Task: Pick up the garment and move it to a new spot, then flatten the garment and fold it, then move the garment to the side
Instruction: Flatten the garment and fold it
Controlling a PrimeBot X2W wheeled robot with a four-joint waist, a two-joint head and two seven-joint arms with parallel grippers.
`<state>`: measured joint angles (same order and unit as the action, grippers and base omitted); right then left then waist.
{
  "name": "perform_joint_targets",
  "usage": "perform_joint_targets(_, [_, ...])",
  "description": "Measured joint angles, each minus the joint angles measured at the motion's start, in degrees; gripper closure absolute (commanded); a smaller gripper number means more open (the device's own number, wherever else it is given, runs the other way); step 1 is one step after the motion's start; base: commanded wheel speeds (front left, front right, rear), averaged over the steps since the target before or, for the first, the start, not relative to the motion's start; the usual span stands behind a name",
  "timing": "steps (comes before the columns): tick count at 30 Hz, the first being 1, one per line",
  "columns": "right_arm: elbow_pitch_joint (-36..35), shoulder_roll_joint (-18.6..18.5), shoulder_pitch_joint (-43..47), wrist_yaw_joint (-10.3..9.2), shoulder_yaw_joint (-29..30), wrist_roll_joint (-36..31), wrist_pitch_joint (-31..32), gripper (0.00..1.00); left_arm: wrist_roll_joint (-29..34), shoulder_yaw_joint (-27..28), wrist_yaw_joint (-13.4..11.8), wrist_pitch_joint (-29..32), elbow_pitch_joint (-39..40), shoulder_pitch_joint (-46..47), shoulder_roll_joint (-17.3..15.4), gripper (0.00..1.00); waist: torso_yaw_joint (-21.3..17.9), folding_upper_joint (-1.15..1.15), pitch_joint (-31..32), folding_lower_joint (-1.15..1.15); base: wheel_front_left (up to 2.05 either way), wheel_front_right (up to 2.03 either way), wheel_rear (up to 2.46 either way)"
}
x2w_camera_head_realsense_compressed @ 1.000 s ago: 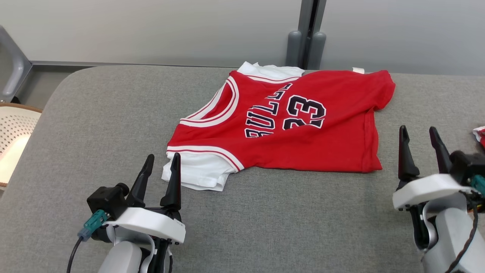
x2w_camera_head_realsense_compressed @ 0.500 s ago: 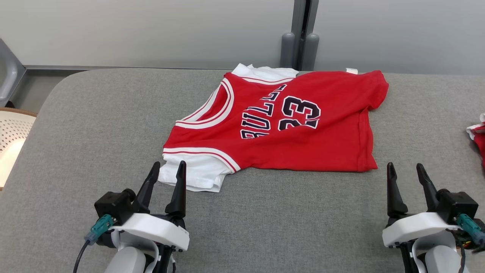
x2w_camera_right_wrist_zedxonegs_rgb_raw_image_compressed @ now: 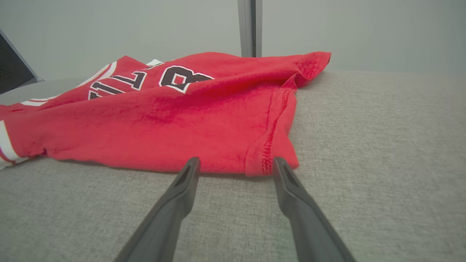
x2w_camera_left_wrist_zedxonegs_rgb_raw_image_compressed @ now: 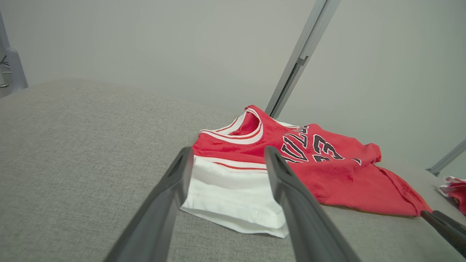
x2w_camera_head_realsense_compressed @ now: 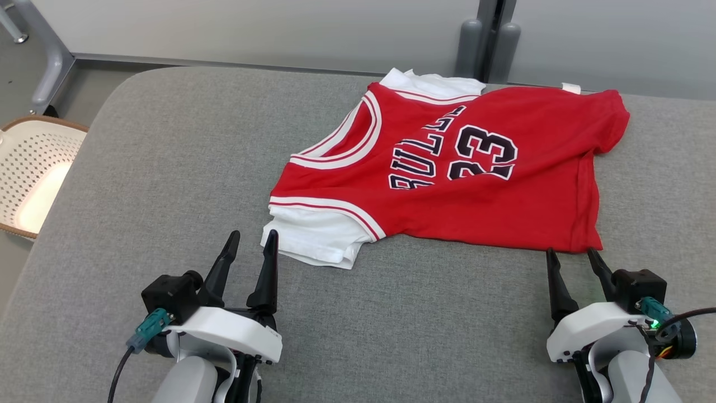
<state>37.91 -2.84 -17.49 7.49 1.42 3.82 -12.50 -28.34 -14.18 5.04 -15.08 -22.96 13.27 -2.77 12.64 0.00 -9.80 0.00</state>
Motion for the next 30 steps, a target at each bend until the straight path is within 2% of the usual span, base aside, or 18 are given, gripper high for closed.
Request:
perform_joint_targets(10, [4.60, 0.01, -3.29, 0.00, 3.42, -0.96, 0.36, 0.00, -0.25, 0.04, 0.00, 0.00, 0.03, 0.26, -0.01, 0.00, 1.33, 0.00, -1.74, 0.00, 0.00, 0.00, 0.00])
perform_joint_targets(11, [5.12, 0.00, -3.66, 0.00, 3.71, -0.96, 0.33, 0.16, -0.26, 0.04, -0.01, 0.00, 0.03, 0.38, -0.01, 0.00, 1.32, 0.00, -1.86, 0.00, 0.00, 0.00, 0.00])
perform_joint_targets(12, [5.44, 0.01, -3.97, 0.00, 4.02, -0.96, 0.31, 0.47, -0.26, 0.04, -0.01, -0.01, 0.03, 0.52, -0.01, 0.00, 1.28, 0.00, -1.96, 0.00, 0.00, 0.00, 0.00])
perform_joint_targets(13, [5.82, 0.04, -4.21, 0.00, 4.43, -1.00, 0.15, 0.64, -0.27, 0.03, -0.01, 0.00, 0.03, 0.69, 0.00, 0.00, 1.21, 0.00, -2.03, 0.00, 0.00, 0.00, 0.00])
perform_joint_targets(14, [6.12, 0.02, -4.38, 0.00, 4.83, -1.03, 0.10, 0.98, -0.27, 0.02, -0.04, -0.01, 0.03, 0.86, -0.01, 0.00, 1.14, 0.00, -2.10, 0.00, 0.00, 0.00, 0.00])
perform_joint_targets(15, [6.41, 0.01, -4.59, 0.00, 5.03, -1.03, 0.00, 1.00, -0.27, 0.02, -0.04, -0.01, 0.04, 1.04, -0.01, 0.00, 1.05, 0.00, -2.16, 0.00, 0.00, 0.00, 0.00])
perform_joint_targets(23, [7.61, 0.04, -5.28, 0.00, 6.15, -0.88, -1.16, 1.00, 0.02, 0.16, -0.05, -0.01, -0.31, 1.15, -0.01, 0.00, -0.06, 0.00, -1.53, 0.00, 0.00, 0.00, 0.00])
perform_joint_targets(30, [4.36, 0.02, -5.33, 0.00, 6.83, 0.76, -1.88, 1.00, 0.20, 0.44, -0.05, -0.01, -0.62, 0.97, 0.00, 0.00, -1.59, 0.00, 0.26, 0.00, 0.00, 0.00, 0.00])
